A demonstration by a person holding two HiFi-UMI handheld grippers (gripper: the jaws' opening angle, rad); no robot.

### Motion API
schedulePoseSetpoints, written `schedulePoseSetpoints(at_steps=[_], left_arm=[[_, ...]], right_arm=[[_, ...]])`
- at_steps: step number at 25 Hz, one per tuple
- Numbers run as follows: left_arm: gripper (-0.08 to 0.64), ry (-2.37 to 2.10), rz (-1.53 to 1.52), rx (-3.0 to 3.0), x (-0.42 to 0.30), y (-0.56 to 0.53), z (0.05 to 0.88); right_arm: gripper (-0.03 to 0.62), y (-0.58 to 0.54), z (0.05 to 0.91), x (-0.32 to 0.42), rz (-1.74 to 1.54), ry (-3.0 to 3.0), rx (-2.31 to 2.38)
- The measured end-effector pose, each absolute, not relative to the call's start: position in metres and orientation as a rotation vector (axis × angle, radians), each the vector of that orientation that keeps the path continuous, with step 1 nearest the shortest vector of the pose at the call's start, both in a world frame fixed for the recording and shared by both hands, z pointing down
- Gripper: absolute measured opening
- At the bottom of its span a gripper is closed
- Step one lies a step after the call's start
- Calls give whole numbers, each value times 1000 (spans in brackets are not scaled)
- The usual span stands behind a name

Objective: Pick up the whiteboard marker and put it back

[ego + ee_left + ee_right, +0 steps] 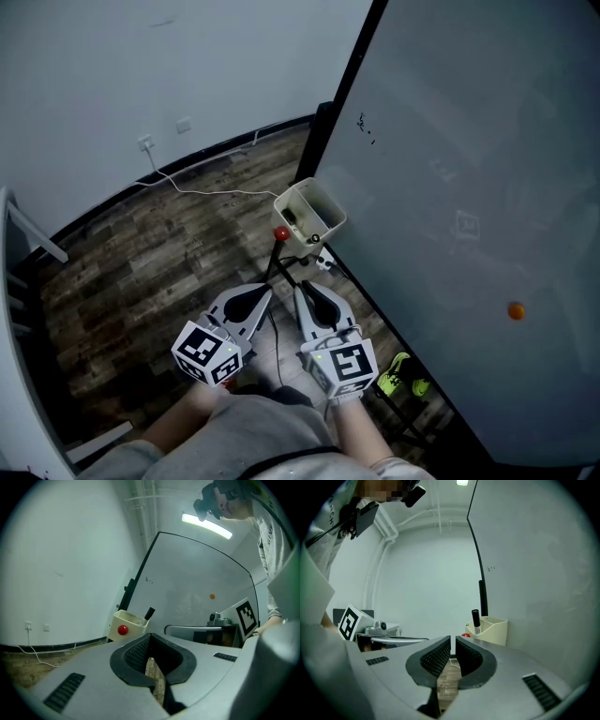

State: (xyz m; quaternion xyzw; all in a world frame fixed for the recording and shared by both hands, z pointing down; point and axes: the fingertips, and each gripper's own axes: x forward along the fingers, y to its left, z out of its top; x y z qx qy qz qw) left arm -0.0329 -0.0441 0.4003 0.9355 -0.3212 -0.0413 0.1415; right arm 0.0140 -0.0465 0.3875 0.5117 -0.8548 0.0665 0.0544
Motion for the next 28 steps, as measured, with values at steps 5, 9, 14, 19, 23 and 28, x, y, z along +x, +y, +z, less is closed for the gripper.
schedulePoseSetpoints(at_steps=[5,9,14,19,23,28], left_arm=[[11,-954,-137,2687,-40,-51,403],[11,-968,-151,2682,-41,-56,404],[11,-1003,-161,2671,-45,-69,396],[11,-1027,-169,2665,-41,-90,394],[11,-1033,-164,2660,-31,-106,398],[11,-1032,-148,2657,-24,-118,400]], right_arm=[[66,-54,389,17,205,-2597,1563],[98,-63,383,23,176,-2583,1590],[117,-82,375,27,129,-2570,1608],[126,-105,371,32,97,-2557,1600],[127,-122,375,35,81,-2565,1570],[127,-131,381,34,64,-2562,1526]])
